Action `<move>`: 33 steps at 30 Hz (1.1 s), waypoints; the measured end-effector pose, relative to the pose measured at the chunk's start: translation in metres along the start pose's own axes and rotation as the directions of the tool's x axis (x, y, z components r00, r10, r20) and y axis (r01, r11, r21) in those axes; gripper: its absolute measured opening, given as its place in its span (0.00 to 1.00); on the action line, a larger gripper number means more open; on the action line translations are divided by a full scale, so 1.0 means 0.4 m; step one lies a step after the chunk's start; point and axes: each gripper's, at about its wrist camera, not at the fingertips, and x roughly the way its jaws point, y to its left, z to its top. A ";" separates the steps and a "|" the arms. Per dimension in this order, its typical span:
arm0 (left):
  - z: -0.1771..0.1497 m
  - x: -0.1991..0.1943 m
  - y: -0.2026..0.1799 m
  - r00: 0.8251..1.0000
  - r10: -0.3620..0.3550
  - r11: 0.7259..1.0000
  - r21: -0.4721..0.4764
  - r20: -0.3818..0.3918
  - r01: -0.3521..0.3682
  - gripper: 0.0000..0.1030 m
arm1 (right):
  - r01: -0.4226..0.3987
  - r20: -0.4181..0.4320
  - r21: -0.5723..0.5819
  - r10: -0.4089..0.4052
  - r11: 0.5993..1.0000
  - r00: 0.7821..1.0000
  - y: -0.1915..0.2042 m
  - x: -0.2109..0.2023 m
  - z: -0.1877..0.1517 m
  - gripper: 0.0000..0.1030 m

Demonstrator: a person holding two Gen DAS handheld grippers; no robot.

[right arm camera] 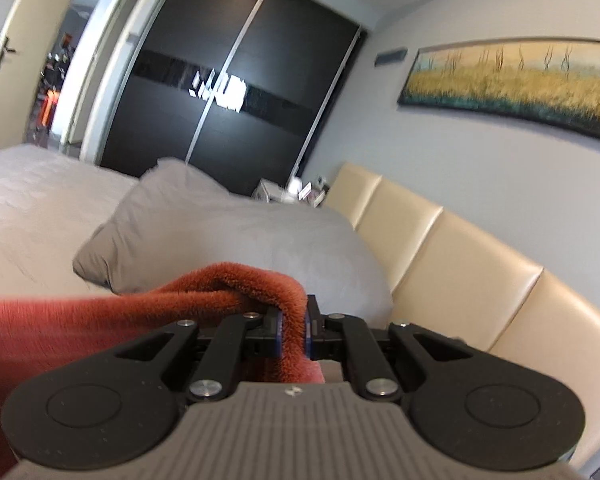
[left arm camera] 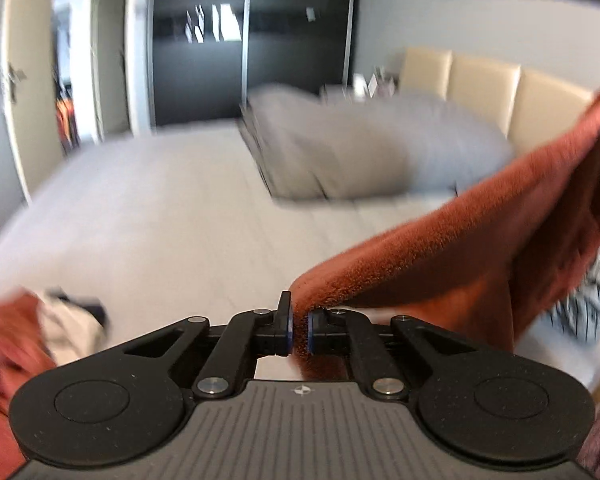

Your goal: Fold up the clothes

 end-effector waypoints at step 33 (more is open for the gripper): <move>0.189 0.697 0.228 0.919 0.257 0.966 0.102 -0.300 -0.236 0.56 | -0.105 -0.303 0.002 0.100 0.995 0.948 0.367 0.700 -0.176 0.65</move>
